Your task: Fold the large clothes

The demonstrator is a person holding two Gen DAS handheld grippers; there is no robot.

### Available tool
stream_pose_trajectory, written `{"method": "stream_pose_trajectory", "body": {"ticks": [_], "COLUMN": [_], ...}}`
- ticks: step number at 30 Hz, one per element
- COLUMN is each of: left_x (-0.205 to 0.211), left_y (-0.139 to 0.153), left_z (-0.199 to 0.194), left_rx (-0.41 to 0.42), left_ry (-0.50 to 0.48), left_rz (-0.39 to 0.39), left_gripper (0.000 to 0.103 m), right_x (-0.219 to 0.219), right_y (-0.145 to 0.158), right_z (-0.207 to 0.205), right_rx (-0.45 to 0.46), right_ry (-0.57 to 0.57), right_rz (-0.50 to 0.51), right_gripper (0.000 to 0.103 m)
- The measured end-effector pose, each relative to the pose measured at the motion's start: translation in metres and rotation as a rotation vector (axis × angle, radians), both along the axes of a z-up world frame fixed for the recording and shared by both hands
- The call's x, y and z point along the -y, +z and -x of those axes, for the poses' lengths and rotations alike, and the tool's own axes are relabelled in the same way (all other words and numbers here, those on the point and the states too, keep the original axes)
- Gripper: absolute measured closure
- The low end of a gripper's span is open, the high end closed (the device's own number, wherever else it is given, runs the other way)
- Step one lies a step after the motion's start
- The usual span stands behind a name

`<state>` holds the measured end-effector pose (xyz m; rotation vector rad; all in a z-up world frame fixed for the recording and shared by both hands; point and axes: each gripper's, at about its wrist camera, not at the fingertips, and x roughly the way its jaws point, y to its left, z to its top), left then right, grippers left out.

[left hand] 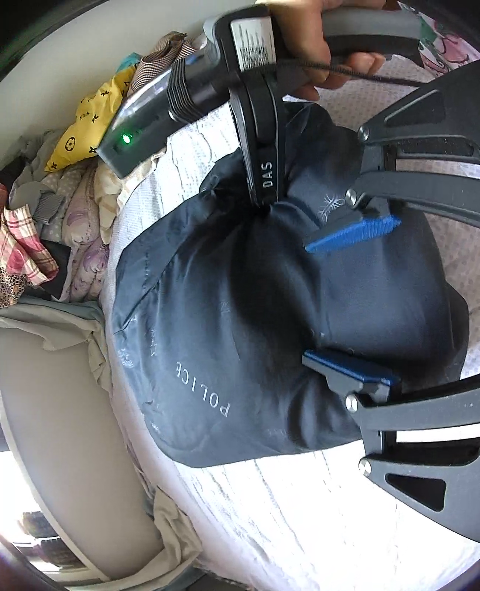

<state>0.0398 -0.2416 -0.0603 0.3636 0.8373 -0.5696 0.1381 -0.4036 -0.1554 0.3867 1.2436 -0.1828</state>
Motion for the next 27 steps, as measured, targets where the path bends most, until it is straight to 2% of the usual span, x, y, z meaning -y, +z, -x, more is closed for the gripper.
{"method": "stream_pose_trajectory", "body": {"ticks": [10, 12, 15, 18, 24, 26, 27], "left_x": [-0.007, -0.003, 0.003, 0.005, 0.004, 0.003, 0.004], "left_y": [0.012, 0.004, -0.009, -0.013, -0.012, -0.013, -0.013], "left_z": [-0.005, -0.008, -0.006, -0.009, -0.013, -0.014, -0.014], "left_rx": [0.030, 0.010, 0.040, 0.033, 0.020, 0.018, 0.019], "left_ry": [0.051, 0.047, 0.036, 0.056, 0.067, 0.069, 0.068], "left_rz": [0.014, -0.015, -0.083, -0.091, -0.091, -0.089, -0.090], "left_gripper": [0.038, 0.037, 0.035, 0.034, 0.034, 0.034, 0.034], "right_x": [0.000, -0.005, -0.004, 0.000, 0.015, 0.021, 0.022], "right_y": [-0.003, -0.002, 0.004, 0.008, 0.035, 0.054, 0.061], "right_z": [0.004, 0.007, 0.006, 0.010, 0.024, 0.031, 0.034], "right_rx": [0.010, 0.010, 0.018, 0.040, 0.084, 0.148, 0.171], "right_ry": [-0.022, -0.025, -0.036, -0.052, -0.115, -0.130, -0.136], "right_rz": [-0.005, -0.006, -0.013, -0.018, -0.106, -0.121, -0.115], "right_gripper": [0.071, 0.071, 0.071, 0.070, 0.060, 0.047, 0.044]}}
